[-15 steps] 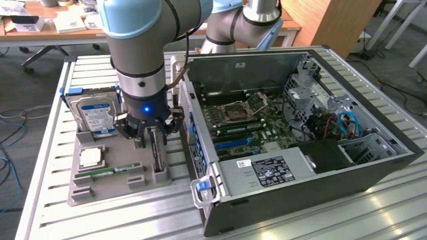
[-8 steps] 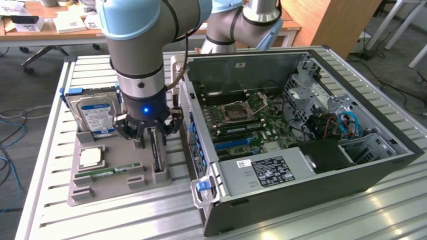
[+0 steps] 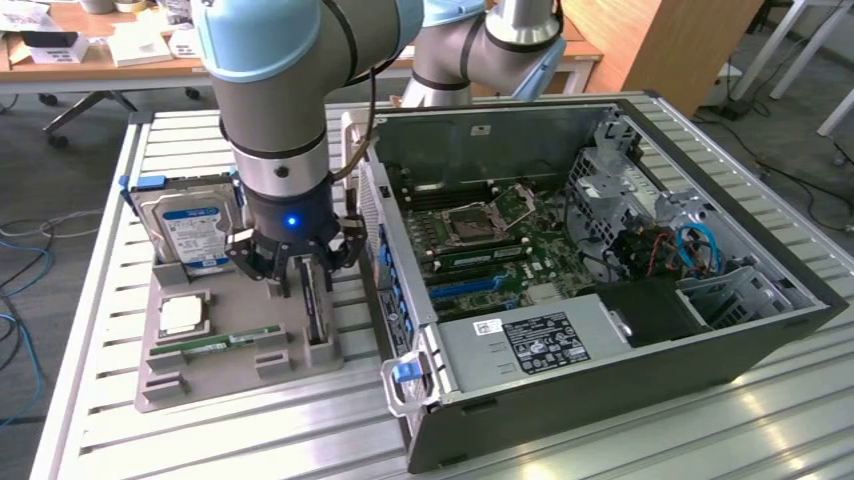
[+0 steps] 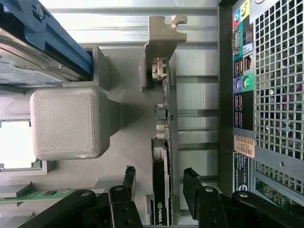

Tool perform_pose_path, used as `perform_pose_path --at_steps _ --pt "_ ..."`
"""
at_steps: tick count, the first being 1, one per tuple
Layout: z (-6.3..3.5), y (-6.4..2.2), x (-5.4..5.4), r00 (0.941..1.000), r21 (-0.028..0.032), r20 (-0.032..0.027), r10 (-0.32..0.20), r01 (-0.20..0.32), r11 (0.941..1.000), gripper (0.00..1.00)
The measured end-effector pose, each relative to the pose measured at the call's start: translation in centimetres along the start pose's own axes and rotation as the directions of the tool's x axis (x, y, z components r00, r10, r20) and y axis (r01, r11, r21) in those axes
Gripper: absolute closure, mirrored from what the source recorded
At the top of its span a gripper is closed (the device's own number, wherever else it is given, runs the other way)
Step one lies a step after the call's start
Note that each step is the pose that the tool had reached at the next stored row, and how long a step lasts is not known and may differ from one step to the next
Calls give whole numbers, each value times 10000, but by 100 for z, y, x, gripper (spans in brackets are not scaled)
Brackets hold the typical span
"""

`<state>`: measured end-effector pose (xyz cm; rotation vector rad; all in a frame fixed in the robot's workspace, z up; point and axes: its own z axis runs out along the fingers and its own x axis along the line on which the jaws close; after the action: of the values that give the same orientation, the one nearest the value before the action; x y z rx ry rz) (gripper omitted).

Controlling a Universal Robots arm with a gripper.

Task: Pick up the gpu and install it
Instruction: 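Pick up the gpu and move the gpu toward the slot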

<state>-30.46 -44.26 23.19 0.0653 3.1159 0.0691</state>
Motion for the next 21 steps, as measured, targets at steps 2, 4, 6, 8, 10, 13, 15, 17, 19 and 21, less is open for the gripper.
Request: perform_pose_path --at_steps 2,4,6,8,10,13,15,17,19,21 --pt "0 0 0 10000 0 0 0 0 10000 47" --pt "0 0 0 10000 0 0 0 0 10000 47" --pt "0 0 0 10000 0 0 0 0 10000 49" --pt "0 0 0 10000 0 -1 -1 1 10000 55" --pt "0 0 0 10000 0 -1 0 0 10000 55" --pt "0 0 0 10000 0 0 -1 1 10000 55" --pt "1 0 -1 10000 -1 0 1 -1 10000 55" --pt "1 0 -3 10000 0 0 0 0 10000 55" --pt "3 0 -9 10000 -1 1 -1 1 10000 55" --pt "2 0 -10 10000 0 0 0 0 10000 55"
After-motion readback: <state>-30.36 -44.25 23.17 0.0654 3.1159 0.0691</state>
